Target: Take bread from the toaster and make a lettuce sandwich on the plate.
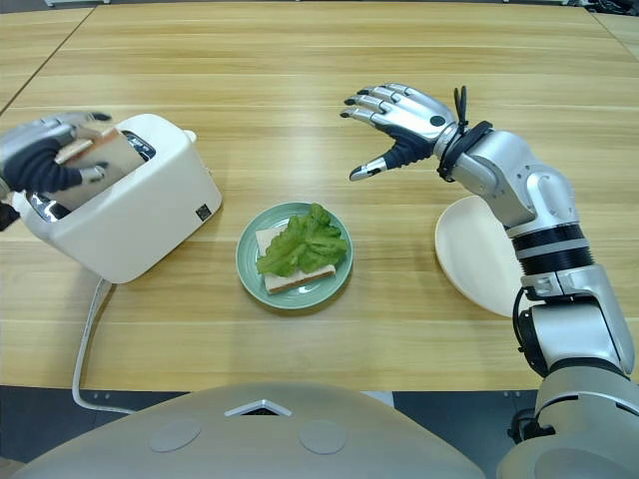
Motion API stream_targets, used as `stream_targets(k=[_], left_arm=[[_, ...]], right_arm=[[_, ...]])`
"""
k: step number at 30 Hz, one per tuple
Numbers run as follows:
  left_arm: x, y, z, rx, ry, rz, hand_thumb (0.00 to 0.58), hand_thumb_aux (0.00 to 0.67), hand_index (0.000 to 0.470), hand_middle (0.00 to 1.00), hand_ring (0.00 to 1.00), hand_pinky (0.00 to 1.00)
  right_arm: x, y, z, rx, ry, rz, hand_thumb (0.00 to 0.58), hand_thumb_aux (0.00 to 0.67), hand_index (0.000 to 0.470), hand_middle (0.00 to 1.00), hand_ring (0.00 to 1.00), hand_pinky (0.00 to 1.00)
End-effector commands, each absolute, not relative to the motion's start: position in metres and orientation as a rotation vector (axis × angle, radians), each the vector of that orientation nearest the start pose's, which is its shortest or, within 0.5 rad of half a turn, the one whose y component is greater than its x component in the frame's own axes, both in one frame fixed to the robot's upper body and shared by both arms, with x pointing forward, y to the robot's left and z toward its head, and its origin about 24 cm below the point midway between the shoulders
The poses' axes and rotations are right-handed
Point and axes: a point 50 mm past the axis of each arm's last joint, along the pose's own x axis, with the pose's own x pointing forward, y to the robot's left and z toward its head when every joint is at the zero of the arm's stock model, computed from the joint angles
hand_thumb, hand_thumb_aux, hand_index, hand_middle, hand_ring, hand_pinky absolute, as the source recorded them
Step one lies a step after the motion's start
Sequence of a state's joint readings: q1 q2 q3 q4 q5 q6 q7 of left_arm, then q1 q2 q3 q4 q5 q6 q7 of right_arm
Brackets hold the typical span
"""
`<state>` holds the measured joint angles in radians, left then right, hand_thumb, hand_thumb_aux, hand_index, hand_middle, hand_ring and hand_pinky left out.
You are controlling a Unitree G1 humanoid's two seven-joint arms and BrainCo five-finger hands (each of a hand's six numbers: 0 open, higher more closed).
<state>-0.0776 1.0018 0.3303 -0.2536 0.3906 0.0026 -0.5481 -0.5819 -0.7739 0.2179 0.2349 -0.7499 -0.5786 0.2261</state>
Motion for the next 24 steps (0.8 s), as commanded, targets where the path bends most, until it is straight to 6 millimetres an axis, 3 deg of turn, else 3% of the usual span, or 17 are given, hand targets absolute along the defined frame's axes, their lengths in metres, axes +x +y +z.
stream_targets(k=[1,5,10,16,19,24], left_arm=[[0.249,0.281,0.264,1.237,-0.221,-0.145,0.58,0.67,0.47,0.0,0.0,0.0],[0.254,0.262,0.286,1.111,-0.317,-0.221,0.58,0.67,0.47,0.0,0.0,0.0],[0.27,0.23,0.283,0.977,-0.318,-0.44,0.58,0.67,0.47,0.0,0.0,0.0],[0.295,0.197,0.224,0.728,-0.123,-0.723,0.58,0.67,0.47,0.0,0.0,0.0],[0.307,0.179,0.185,0.639,-0.011,-0.816,0.58,0.67,0.47,0.0,0.0,0.0],[0.309,0.146,0.119,0.534,0.172,-0.961,0.58,0.67,0.47,0.0,0.0,0.0]], right_arm=[[0.318,-0.195,0.176,-1.651,-0.558,0.536,0.0,0.0,0.0,0.0,0.0,0.0],[0.316,-0.192,0.169,-1.646,-0.55,0.561,0.0,0.0,0.0,0.0,0.0,0.0],[0.317,-0.189,0.166,-1.639,-0.552,0.571,0.0,0.0,0.0,0.0,0.0,0.0],[0.316,-0.183,0.164,-1.62,-0.573,0.597,0.0,0.0,0.0,0.0,0.0,0.0],[0.314,-0.18,0.161,-1.607,-0.58,0.617,0.0,0.0,0.0,0.0,0.0,0.0],[0.311,-0.173,0.157,-1.581,-0.598,0.654,0.0,0.0,0.0,0.0,0.0,0.0]])
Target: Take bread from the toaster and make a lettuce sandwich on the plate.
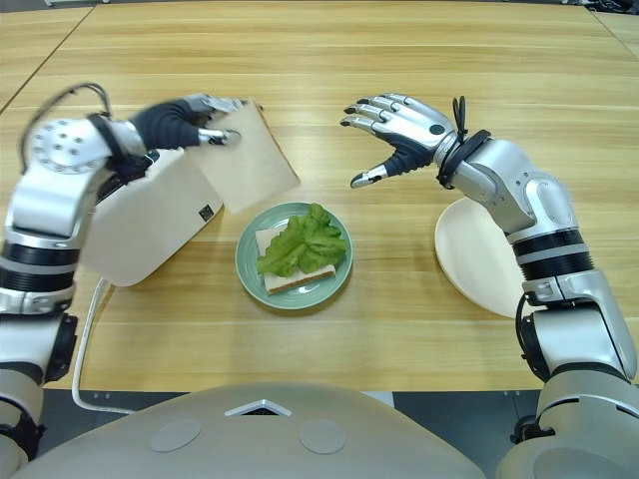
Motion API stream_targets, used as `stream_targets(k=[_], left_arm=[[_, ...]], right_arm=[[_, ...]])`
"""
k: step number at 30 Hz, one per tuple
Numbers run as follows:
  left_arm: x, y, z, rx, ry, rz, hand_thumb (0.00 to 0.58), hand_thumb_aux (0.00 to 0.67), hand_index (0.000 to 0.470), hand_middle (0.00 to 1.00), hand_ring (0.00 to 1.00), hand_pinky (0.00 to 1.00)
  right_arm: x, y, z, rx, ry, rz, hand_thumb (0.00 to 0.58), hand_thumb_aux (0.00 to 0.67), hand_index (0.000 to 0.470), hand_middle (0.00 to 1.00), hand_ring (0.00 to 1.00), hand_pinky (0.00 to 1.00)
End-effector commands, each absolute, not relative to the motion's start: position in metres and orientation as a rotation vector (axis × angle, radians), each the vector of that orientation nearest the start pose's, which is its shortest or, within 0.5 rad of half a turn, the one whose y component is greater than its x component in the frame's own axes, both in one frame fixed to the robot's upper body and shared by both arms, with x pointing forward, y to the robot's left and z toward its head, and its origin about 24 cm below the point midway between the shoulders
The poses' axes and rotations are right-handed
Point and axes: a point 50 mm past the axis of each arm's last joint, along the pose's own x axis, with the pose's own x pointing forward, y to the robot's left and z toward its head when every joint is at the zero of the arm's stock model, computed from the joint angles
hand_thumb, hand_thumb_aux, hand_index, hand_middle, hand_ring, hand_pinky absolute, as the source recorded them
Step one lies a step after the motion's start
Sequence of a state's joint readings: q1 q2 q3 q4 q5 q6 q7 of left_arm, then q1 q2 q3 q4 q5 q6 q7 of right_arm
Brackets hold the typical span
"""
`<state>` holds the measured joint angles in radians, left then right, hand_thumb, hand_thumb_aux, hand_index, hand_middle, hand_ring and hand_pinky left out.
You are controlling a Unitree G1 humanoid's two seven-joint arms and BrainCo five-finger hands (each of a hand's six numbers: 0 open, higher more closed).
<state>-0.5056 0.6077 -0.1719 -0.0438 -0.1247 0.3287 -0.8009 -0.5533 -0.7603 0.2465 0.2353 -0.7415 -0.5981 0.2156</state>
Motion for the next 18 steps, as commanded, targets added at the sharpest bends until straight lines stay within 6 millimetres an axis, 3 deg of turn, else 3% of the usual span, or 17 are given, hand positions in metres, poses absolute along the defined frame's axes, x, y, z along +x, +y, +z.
stream_targets(k=[1,8,18], left_arm=[[0.309,0.142,0.112,0.516,0.192,-0.976,0.58,0.67,0.47,0.0,0.0,0.0],[0.31,0.13,0.093,0.425,0.339,-1.032,0.58,0.67,0.47,0.0,0.0,0.0],[0.303,0.13,0.065,0.568,0.464,-1.056,0.58,0.67,0.47,0.0,0.0,0.0]], right_arm=[[0.31,-0.172,0.157,-1.574,-0.602,0.659,0.0,0.0,0.0,0.0,0.0,0.0],[0.31,-0.173,0.154,-1.565,-0.591,0.667,0.0,0.0,0.0,0.0,0.0,0.0],[0.305,-0.174,0.166,-1.543,-0.652,0.623,0.0,0.0,0.0,0.0,0.0,0.0]])
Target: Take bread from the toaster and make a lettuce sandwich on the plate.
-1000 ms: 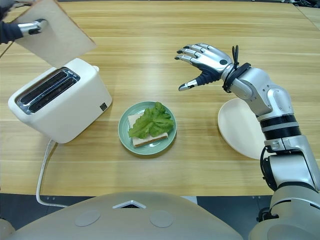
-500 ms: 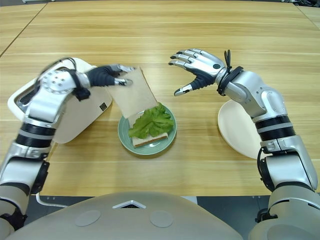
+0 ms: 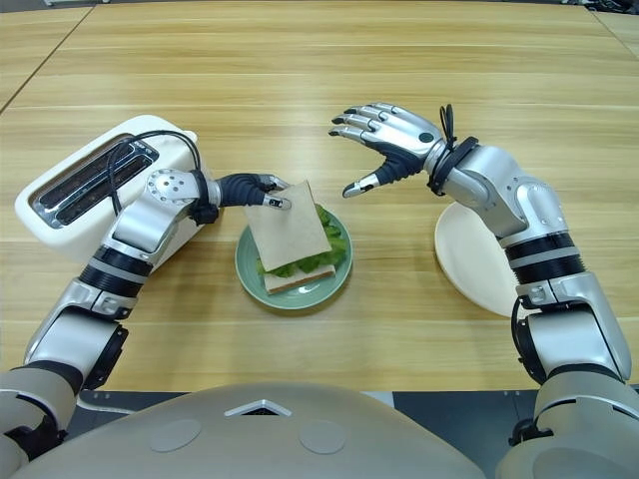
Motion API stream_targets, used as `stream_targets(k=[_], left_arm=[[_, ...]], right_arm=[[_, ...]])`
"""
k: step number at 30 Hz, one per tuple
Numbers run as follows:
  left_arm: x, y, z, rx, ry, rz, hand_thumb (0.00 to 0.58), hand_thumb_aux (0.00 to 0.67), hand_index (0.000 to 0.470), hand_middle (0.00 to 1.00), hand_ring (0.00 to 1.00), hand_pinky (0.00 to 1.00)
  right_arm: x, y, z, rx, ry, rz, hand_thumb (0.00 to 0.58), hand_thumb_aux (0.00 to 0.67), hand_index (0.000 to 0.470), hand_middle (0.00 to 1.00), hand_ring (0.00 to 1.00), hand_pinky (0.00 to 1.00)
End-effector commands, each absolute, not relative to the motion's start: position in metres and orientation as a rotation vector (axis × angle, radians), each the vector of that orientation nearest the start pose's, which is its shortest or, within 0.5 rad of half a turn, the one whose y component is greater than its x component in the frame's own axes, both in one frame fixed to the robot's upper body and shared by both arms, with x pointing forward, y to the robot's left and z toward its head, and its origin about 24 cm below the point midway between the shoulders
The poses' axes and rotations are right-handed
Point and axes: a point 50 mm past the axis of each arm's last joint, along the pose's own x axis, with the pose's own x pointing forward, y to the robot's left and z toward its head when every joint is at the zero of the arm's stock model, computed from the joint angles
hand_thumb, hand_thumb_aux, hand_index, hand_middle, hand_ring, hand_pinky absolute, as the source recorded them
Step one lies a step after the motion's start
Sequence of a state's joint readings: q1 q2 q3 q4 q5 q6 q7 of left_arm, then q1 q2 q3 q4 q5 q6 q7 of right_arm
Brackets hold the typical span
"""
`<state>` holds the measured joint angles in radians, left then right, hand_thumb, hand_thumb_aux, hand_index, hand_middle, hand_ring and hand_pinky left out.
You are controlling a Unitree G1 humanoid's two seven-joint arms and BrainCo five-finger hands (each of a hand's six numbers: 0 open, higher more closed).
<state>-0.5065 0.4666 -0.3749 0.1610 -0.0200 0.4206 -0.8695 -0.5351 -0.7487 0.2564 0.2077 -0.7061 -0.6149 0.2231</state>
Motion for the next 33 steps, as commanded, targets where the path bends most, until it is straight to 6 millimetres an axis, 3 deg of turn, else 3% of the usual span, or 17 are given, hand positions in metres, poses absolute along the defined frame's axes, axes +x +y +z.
stream_targets(k=[1,6,11,19,23,26,27,28,29,30,33], left_arm=[[0.303,0.13,0.062,0.589,0.466,-1.053,0.58,0.67,0.47,0.0,0.0,0.0],[0.301,0.129,0.052,0.627,0.476,-1.05,0.58,0.67,0.47,0.0,0.0,0.0],[0.303,0.129,0.048,0.638,0.467,-1.035,0.58,0.67,0.47,0.0,0.0,0.0],[0.303,0.127,0.044,0.629,0.461,-1.035,0.58,0.67,0.47,0.0,0.0,0.0],[0.303,0.125,0.044,0.629,0.453,-1.037,0.58,0.67,0.47,0.0,0.0,0.0],[0.304,0.123,0.047,0.627,0.42,-1.027,0.58,0.67,0.47,0.0,0.0,0.0],[0.305,0.123,0.049,0.624,0.404,-1.022,0.572,0.591,0.415,0.0,0.0,0.0],[0.307,0.122,0.054,0.618,0.373,-1.013,0.503,0.426,0.299,0.0,0.0,0.0],[0.309,0.121,0.059,0.61,0.325,-0.993,0.334,0.234,0.164,0.0,0.0,0.0],[0.313,0.121,0.068,0.592,0.266,-0.965,0.0,0.0,0.0,0.0,0.0,0.0],[0.324,0.125,0.102,0.523,0.057,-0.836,0.0,0.0,0.0,0.0,0.0,0.0]], right_arm=[[0.301,-0.172,0.167,-1.519,-0.675,0.633,0.0,0.0,0.0,0.0,0.0,0.0],[0.263,-0.148,0.166,-1.283,-0.762,0.842,0.0,0.0,0.0,0.0,0.0,0.0],[0.222,-0.127,0.13,-1.187,-0.643,1.164,0.0,0.0,0.0,0.0,0.0,0.0],[0.211,-0.119,0.079,-1.209,-0.428,1.351,0.0,0.0,0.0,0.0,0.0,0.0],[0.208,-0.126,0.049,-1.258,-0.26,1.438,0.0,0.0,0.0,0.0,0.0,0.0],[0.196,-0.128,0.04,-1.225,-0.189,1.524,0.0,0.0,0.0,0.0,0.0,0.0],[0.193,-0.128,0.038,-1.216,-0.177,1.543,0.0,0.0,0.0,0.0,0.0,0.0],[0.191,-0.128,0.036,-1.213,-0.161,1.561,0.0,0.0,0.0,0.0,0.0,0.0],[0.19,-0.128,0.033,-1.213,-0.147,1.575,0.0,0.0,0.0,0.0,0.0,0.0],[0.189,-0.127,0.03,-1.212,-0.135,1.586,0.0,0.0,0.0,0.0,0.0,0.0],[0.191,-0.125,0.027,-1.201,-0.127,1.59,0.0,0.0,0.0,0.0,0.0,0.0]])
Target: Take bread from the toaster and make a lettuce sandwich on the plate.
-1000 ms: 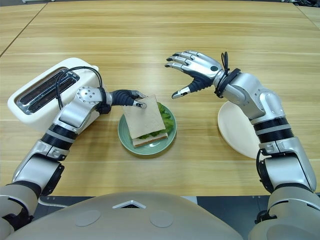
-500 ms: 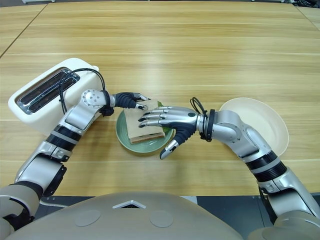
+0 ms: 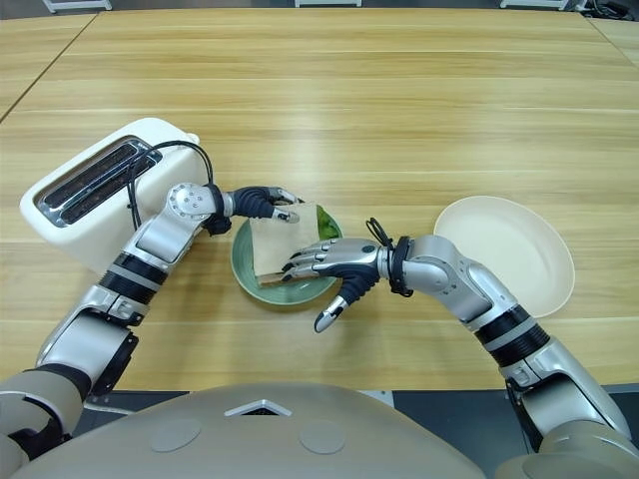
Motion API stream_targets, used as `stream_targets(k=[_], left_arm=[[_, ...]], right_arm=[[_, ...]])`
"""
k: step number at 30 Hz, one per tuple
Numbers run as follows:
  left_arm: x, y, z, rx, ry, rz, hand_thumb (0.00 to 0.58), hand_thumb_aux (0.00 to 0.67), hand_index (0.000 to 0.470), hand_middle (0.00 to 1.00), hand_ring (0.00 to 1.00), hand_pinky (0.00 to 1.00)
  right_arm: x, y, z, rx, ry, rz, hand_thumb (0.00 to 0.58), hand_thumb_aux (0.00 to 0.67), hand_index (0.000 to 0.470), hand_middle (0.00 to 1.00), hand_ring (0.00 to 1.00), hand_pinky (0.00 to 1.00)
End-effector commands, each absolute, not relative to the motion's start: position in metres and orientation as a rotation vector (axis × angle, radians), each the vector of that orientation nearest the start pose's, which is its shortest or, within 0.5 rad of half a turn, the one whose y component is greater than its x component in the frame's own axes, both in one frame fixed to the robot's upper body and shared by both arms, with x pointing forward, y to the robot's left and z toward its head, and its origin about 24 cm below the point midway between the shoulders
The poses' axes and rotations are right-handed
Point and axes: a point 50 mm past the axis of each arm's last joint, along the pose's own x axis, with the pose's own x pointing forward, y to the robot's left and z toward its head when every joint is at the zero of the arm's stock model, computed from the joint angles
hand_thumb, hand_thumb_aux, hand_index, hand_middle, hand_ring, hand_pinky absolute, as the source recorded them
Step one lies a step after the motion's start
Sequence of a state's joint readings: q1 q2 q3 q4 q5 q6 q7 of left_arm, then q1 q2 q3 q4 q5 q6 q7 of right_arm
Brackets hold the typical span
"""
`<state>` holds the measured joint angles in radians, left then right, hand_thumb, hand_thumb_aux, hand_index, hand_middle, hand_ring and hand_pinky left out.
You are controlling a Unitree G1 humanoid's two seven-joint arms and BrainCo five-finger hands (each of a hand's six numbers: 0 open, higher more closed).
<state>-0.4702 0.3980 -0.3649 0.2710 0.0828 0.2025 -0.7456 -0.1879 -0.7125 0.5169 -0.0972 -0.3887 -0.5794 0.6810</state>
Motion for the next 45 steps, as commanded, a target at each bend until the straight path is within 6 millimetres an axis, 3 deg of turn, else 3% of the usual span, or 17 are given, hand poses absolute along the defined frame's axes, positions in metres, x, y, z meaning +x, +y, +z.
stream_targets(k=[1,4,7,8,9,10,11,12,13,15,18,22,24,28,34,45], left_arm=[[0.325,0.13,0.114,0.504,-0.015,-0.793,0.0,0.0,0.0,0.0,0.0,0.0],[0.316,0.144,0.134,0.481,-0.153,-0.717,0.0,0.0,0.0,0.0,0.0,0.0],[0.296,0.161,0.142,0.465,-0.23,-0.675,0.0,0.0,0.0,0.0,0.0,0.0],[0.289,0.165,0.141,0.455,-0.235,-0.676,0.058,0.034,0.024,0.0,0.0,0.0],[0.281,0.17,0.14,0.451,-0.233,-0.686,0.363,0.26,0.182,0.0,0.0,0.0],[0.273,0.174,0.138,0.449,-0.226,-0.699,0.576,0.617,0.433,0.0,0.0,0.0],[0.266,0.179,0.136,0.441,-0.211,-0.714,0.58,0.67,0.47,0.28,0.28,0.28],[0.258,0.183,0.134,0.431,-0.196,-0.735,0.58,0.67,0.47,0.85,0.85,0.85],[0.249,0.188,0.132,0.409,-0.173,-0.769,0.58,0.67,0.47,1.0,1.0,1.0],[0.232,0.197,0.13,0.373,-0.129,-0.844,0.58,0.67,0.47,1.0,1.0,1.0],[0.206,0.21,0.123,0.414,-0.041,-0.98,0.58,0.67,0.47,1.0,1.0,1.0],[0.177,0.22,0.088,0.698,0.216,-1.135,0.58,0.67,0.47,1.0,1.0,1.0],[0.172,0.22,0.072,0.797,0.302,-1.167,0.58,0.67,0.47,1.0,1.0,1.0],[0.175,0.21,0.043,0.936,0.379,-1.182,0.58,0.67,0.47,1.0,1.0,1.0],[0.174,0.173,0.01,0.945,0.372,-1.274,0.58,0.67,0.47,1.0,1.0,1.0],[0.22,0.154,-0.006,0.933,0.313,-1.016,0.58,0.67,0.47,1.0,1.0,1.0]], right_arm=[[0.193,-0.124,0.029,-1.195,-0.139,1.576,0.0,0.0,0.0,0.0,0.0,0.0],[0.207,-0.115,0.043,-1.155,-0.272,1.466,0.0,0.0,0.0,0.0,0.0,0.0],[0.227,-0.103,0.084,-1.021,-0.537,1.235,0.0,0.0,0.0,0.0,0.0,0.0],[0.23,-0.102,0.096,-0.98,-0.601,1.174,0.0,0.0,0.0,0.0,0.0,0.0],[0.233,-0.102,0.108,-0.939,-0.656,1.117,0.049,0.029,0.02,0.0,0.0,0.0],[0.234,-0.103,0.117,-0.908,-0.696,1.076,0.334,0.234,0.164,0.0,0.0,0.0],[0.235,-0.105,0.125,-0.871,-0.728,1.037,0.46,0.365,0.256,0.09,0.09,0.09],[0.235,-0.107,0.131,-0.838,-0.748,1.013,0.506,0.431,0.302,0.35,0.35,0.35],[0.233,-0.109,0.136,-0.803,-0.753,1.004,0.56,0.547,0.383,0.71,0.71,0.71],[0.228,-0.115,0.14,-0.756,-0.737,1.017,0.58,0.67,0.47,0.98,0.98,0.98],[0.214,-0.121,0.127,-0.739,-0.618,1.136,0.58,0.67,0.47,1.0,1.0,1.0],[0.189,-0.124,0.079,-0.818,-0.332,1.38,0.58,0.67,0.47,1.0,1.0,1.0],[0.181,-0.121,0.057,-0.878,-0.242,1.434,0.58,0.67,0.47,1.0,1.0,1.0],[0.181,-0.115,0.037,-0.956,-0.2,1.424,0.58,0.67,0.47,1.0,1.0,1.0],[0.196,-0.115,0.02,-1.04,-0.187,1.329,0.58,0.67,0.47,1.0,1.0,1.0],[0.242,-0.129,0.017,-1.209,-0.225,1.0,0.58,0.67,0.47,1.0,1.0,1.0]])
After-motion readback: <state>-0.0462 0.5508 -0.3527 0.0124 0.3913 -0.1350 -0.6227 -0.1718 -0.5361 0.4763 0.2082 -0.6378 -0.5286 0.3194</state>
